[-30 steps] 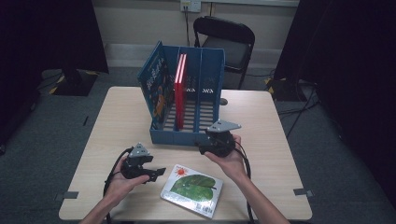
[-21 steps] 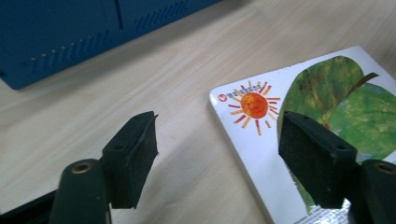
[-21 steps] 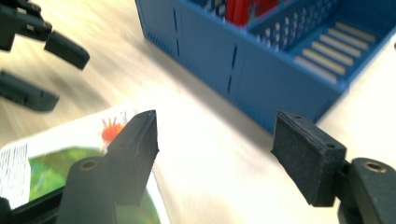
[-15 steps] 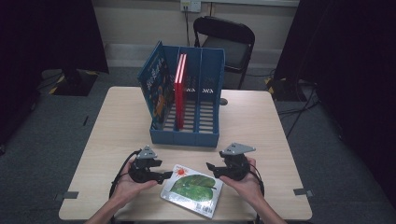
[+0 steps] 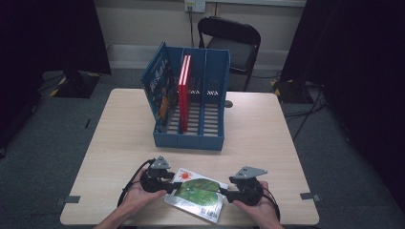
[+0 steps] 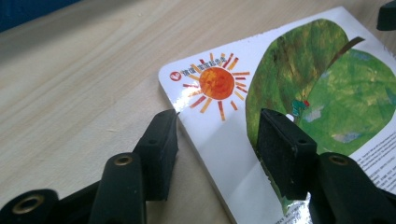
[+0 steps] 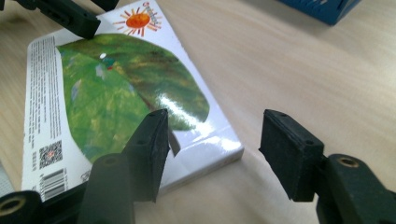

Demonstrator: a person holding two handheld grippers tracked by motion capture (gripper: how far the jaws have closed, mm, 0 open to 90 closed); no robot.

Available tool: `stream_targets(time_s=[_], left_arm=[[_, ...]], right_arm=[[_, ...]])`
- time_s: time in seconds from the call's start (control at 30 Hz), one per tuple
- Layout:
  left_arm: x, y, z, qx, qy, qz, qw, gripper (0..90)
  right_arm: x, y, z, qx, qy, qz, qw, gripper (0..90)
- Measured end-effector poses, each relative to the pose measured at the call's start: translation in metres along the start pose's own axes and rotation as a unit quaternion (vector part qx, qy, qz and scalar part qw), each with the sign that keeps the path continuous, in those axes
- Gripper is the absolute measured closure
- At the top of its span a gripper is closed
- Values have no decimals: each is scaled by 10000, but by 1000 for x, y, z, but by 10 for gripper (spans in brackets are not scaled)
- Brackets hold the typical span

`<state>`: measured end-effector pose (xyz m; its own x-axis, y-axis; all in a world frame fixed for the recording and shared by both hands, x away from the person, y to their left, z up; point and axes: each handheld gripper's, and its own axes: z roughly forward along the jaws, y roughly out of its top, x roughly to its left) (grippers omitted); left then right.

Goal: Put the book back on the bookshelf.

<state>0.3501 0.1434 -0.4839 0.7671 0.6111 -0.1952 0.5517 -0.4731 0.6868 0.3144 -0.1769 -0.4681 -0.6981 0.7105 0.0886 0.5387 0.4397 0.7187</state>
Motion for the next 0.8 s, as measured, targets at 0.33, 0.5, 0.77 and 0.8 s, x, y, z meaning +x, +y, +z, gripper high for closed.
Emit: stream_targets(time_s=[0.33,0.5,0.77,0.8], left_arm=[[3,-1,1,-52,-93,-25,9999,503],[8,-1,3,-58,-259,-171,9995,479],[7,2,1,110,-206,-171,9996,462],[7,2,1,123,-192,-166,9996,457]], right_arm=[[7,-8,2,157,203,243,9994,399],[9,-9,5,205,182,184,9995,375],[10,-8,8,181,92,94,9998,386],[9,-7,10,179,88,81,9998,386]])
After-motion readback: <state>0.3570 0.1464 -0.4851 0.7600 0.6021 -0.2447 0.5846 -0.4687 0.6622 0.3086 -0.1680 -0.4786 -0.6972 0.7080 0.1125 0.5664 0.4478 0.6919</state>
